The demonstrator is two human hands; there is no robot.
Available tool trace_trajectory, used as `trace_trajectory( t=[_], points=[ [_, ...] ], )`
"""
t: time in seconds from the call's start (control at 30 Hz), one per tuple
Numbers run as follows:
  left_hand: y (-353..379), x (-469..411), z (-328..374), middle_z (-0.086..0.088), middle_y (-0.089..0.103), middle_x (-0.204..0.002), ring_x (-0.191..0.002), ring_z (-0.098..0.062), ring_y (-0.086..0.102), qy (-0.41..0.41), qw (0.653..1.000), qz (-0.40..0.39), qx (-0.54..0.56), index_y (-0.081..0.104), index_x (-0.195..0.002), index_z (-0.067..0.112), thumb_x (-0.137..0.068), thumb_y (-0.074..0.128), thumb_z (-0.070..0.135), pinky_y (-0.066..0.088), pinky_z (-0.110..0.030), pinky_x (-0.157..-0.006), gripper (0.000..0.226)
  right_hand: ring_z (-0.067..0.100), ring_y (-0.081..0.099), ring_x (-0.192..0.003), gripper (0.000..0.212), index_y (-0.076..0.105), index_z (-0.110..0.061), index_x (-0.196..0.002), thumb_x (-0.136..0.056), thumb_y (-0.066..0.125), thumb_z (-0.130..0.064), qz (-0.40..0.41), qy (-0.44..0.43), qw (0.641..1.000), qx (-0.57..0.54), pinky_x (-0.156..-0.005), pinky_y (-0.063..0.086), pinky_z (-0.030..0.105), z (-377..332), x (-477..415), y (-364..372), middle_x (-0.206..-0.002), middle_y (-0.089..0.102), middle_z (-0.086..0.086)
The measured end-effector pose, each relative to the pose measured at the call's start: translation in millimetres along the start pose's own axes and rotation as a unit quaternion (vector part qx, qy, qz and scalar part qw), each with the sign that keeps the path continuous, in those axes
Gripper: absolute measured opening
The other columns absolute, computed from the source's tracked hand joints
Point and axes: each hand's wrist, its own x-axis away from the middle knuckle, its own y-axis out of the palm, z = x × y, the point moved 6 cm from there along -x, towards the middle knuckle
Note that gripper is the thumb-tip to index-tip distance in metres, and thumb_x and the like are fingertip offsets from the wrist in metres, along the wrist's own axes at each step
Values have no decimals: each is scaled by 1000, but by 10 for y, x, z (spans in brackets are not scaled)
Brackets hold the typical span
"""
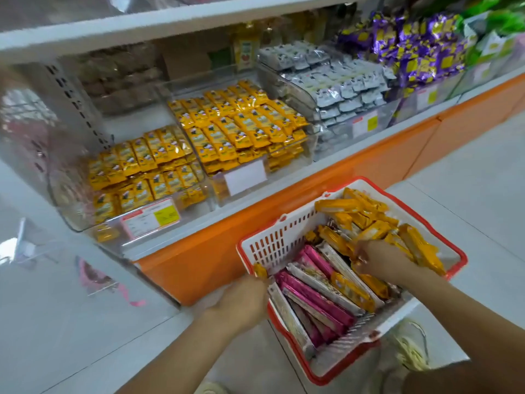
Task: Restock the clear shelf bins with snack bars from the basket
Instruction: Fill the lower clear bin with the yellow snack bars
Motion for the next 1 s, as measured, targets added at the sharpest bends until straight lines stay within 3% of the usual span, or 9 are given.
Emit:
trace_trajectory(
  t=[0.1,0.2,0.3,0.37,0.47,0.6,0.7,0.83,1.0],
  points=[
    [197,-98,114,-14,60,-118,-104,-30,59,9,996,-61,-67,59,-115,6,-96,42,13,48,-36,-83,27,7,50,-74,44,49,-23,-122,-85,69,-38,-28,-30,999,24,-55,34,15,88,35,320,-100,56,-4],
    [289,-208,140,-15,62,-112,-101,-31,60,-9,989,-120,-88,63,-107,3,-95,45,14,49,-37,-80,24,20,57,-99,61,41,-21,-129,-80,73,-38,-54,-12,998,25,-74,49,29,102,-10,639,-124,49,3],
    [233,-293,192,-16,63,-101,-87,-29,59,-18,986,-141,-88,62,-94,3,-96,44,12,42,-31,-66,20,31,45,-126,90,24,-9,-142,-75,77,-37,-68,28,995,62,-94,48,38,151,-97,847,-143,27,14],
    [177,-326,214,-13,59,-86,-77,-26,52,-27,986,-145,-82,54,-77,7,-97,43,13,37,-29,-63,23,33,43,-129,99,13,-8,-148,-77,77,-35,-79,53,992,85,-94,47,39,179,-97,910,-149,20,16],
    [173,-343,235,-14,58,-85,-78,-28,55,-40,984,-155,-81,41,-68,11,-97,44,15,37,-31,-62,30,32,57,-113,78,25,-13,-139,-80,75,-23,-73,42,992,92,-80,52,36,136,-107,951,-142,30,14],
    [190,-348,263,-15,63,-101,-94,-29,60,-37,983,-150,-98,56,-88,9,-98,44,18,38,-30,-65,19,27,63,-100,49,37,-13,-132,-89,61,-15,-55,48,994,78,-68,50,32,111,-137,936,-132,45,12],
    [232,-361,233,-13,63,-103,-94,-28,60,-41,983,-152,-98,59,-94,8,-98,43,21,38,-27,-65,21,22,61,-83,21,56,-7,-112,-93,48,-13,-21,108,992,65,-69,53,29,166,-93,844,-105,60,12],
    [240,-374,225,-12,63,-99,-93,-27,60,-40,983,-153,-97,61,-96,7,-99,43,24,39,-29,-65,25,24,56,-106,32,54,-6,-123,-95,46,-20,4,175,980,90,-75,50,31,263,-6,775,-132,44,17],
    [295,-384,171,1,42,-69,-78,-22,51,-33,984,-146,-99,50,-78,13,-97,44,26,41,-29,-66,24,33,42,-115,36,55,-3,-119,-95,37,-23,-27,135,985,109,-95,42,36,344,-72,985,-129,43,21]
  ],
)
